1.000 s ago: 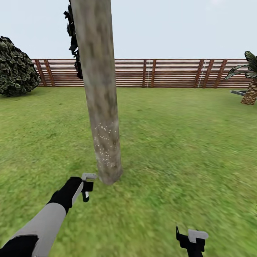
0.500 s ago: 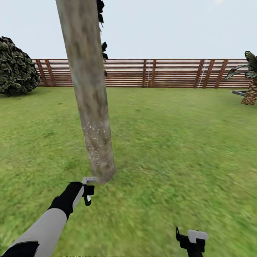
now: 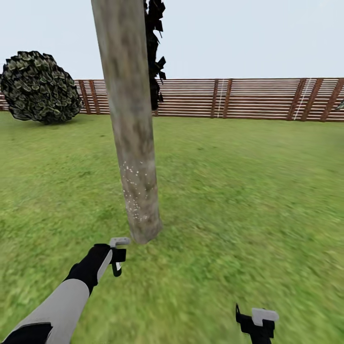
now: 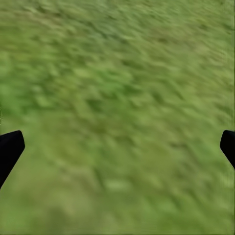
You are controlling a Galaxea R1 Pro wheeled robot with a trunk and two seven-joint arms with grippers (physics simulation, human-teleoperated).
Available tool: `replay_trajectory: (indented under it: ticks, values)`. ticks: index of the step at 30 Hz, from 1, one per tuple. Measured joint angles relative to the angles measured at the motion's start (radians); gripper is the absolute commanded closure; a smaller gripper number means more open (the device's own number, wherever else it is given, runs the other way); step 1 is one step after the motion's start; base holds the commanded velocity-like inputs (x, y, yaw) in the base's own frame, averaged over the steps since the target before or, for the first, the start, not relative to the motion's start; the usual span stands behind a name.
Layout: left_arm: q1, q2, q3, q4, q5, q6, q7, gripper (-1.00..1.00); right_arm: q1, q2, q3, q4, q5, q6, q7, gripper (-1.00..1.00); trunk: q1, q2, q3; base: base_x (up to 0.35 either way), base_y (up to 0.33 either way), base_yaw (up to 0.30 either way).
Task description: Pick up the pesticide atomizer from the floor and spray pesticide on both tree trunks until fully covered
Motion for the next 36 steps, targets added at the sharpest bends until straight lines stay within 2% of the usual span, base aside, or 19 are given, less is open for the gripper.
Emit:
replay_trajectory:
  ticks: [7, 14, 22, 36]
  values:
    - [0.000, 0.006, -0.001, 0.000, -0.002, 0.000, 0.002, 1.00, 0.000, 0.000, 0.000, 0.000, 0.000, 0.000, 0.000, -1.00, 0.000, 0.000, 0.000, 0.112, -0.275, 0.278]
    - [0.001, 0.030, 0.010, 0.001, -0.005, -0.010, 0.002, 1.00, 0.000, 0.000, 0.000, 0.000, 0.000, 0.000, 0.000, -1.00, 0.000, 0.000, 0.000, 0.112, -0.275, 0.278]
    - [0.002, 0.026, 0.009, 0.002, -0.006, -0.042, 0.002, 1.00, 0.000, 0.000, 0.000, 0.000, 0.000, 0.000, 0.000, -1.00, 0.000, 0.000, 0.000, 0.041, -0.275, 0.267]
    - [0.002, 0.018, 0.008, 0.002, -0.008, -0.043, 0.002, 1.00, 0.000, -0.001, -0.001, 0.000, 0.001, 0.000, -0.001, -1.00, 0.000, 0.000, 0.000, 0.000, -0.275, 0.018]
